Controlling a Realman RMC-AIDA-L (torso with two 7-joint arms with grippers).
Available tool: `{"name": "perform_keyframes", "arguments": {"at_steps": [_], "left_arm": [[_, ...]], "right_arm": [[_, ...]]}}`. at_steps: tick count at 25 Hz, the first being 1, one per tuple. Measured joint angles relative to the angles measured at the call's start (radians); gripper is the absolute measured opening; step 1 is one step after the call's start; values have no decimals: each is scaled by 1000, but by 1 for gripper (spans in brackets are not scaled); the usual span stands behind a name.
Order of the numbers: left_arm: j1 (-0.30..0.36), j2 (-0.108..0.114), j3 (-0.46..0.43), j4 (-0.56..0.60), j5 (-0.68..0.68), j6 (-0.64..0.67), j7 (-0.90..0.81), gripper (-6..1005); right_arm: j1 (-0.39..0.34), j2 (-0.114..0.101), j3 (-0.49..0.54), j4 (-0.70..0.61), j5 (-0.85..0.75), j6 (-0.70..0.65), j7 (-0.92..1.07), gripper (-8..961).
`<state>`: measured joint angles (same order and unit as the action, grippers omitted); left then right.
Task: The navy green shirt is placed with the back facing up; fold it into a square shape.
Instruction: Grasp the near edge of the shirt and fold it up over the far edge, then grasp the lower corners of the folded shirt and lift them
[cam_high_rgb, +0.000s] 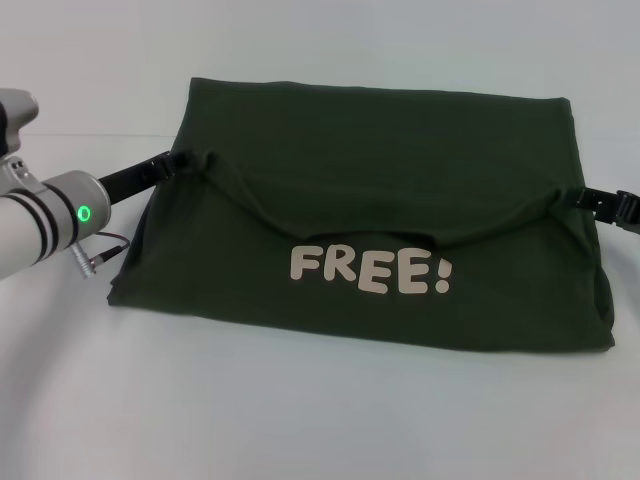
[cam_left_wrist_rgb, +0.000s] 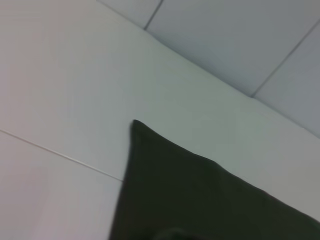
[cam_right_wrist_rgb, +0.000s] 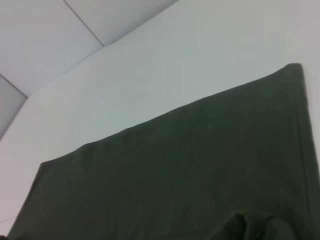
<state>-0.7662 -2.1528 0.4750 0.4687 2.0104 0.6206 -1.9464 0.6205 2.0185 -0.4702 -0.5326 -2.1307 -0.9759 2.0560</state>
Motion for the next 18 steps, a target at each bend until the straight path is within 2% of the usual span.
{"name": "perform_keyframes", "arguments": {"at_steps": [2,5,9,11,12,15,18], "left_arm": [[18,7,-1,17,-2,71,-13,384],[47,39,7,33,-2,203,-77,446],[93,131,86,41,19,396,-252,532],[115,160,106,66,53,475,-313,576],[127,167,105,95,89,516,-341,598],[152,170,98,182,209,590,-400,632],[155,170,96,209,288,611,-429,742]], "right_arm": [[-14,-5,15,-6,3,-49,4,680],[-44,-18,36,-9,27,-148,2,724],[-84,-37,38,-10,54,-273,-8,782],[-99,-45,34,-10,53,-313,-9,811],[-106,-48,32,-10,52,-332,-10,825],[-125,-50,31,-10,49,-376,-28,838],[-137,-52,31,-10,46,-400,-65,835]]}}
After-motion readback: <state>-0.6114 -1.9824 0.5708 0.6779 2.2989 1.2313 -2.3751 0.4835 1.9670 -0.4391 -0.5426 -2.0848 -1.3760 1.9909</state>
